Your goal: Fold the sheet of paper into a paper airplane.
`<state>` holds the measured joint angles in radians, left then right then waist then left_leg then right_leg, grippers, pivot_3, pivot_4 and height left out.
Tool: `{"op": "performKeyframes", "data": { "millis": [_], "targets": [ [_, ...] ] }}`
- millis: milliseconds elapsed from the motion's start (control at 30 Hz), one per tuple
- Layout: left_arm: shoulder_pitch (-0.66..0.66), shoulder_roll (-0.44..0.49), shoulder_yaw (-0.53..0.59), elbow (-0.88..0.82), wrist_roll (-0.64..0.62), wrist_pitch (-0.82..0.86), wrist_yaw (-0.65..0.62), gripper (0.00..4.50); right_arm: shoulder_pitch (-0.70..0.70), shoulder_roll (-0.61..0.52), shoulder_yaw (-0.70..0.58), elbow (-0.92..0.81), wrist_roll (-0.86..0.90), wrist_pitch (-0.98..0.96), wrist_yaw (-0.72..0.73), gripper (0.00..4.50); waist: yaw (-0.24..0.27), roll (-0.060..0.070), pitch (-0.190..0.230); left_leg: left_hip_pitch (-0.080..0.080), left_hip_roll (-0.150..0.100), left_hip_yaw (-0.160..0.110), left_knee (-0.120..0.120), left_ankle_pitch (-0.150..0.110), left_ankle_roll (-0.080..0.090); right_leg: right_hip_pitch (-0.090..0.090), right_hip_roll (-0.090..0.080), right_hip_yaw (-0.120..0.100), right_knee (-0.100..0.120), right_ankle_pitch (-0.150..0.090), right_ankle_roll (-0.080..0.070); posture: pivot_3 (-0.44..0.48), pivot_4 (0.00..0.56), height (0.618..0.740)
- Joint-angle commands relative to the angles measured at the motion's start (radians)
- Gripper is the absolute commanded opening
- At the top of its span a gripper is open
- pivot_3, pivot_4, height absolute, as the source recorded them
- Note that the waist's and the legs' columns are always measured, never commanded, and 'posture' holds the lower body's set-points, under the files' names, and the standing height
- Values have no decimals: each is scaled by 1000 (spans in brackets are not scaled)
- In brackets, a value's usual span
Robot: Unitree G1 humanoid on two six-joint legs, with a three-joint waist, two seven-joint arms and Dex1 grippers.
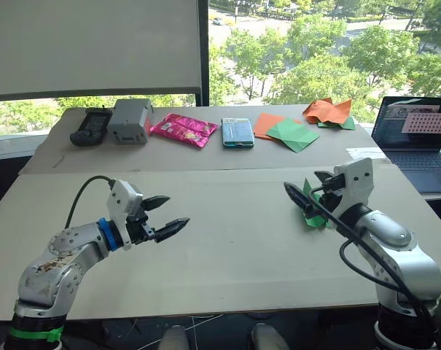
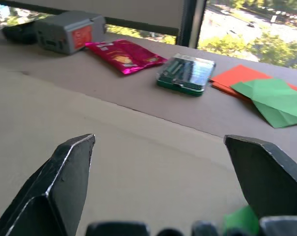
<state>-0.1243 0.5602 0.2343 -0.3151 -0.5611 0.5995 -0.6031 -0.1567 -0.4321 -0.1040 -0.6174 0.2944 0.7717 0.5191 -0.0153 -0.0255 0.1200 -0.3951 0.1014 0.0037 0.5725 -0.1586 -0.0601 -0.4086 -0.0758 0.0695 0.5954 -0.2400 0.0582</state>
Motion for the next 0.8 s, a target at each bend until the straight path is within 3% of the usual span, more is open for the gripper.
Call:
{"op": "performKeyframes", "data": {
  "millis": [33, 433, 800],
  "targets": [
    [21, -29, 43, 12, 52, -40, 97, 4500, 40, 9, 75, 43, -31, -117, 9, 4475, 0, -1, 1, 0, 0, -1, 0, 0, 0, 1, 0, 0, 0, 0, 0, 0, 150, 720],
    [89, -74, 58, -37, 53, -63, 157, 4500, 8, 45, 93, 246, -66, -209, -54, 4475, 1, -2, 2, 0, -3, -1, 1, 0, -1, 1, -1, 0, -1, 0, 0, 0, 150, 720],
    [76, -54, 61, -34, 27, -49, 119, 4500, 27, 51, 76, 262, -66, -229, -80, 4475, 1, -2, 2, 0, -3, -2, 1, 0, -1, 2, -1, 0, -1, 0, 0, 0, 150, 720]
  ]
}}
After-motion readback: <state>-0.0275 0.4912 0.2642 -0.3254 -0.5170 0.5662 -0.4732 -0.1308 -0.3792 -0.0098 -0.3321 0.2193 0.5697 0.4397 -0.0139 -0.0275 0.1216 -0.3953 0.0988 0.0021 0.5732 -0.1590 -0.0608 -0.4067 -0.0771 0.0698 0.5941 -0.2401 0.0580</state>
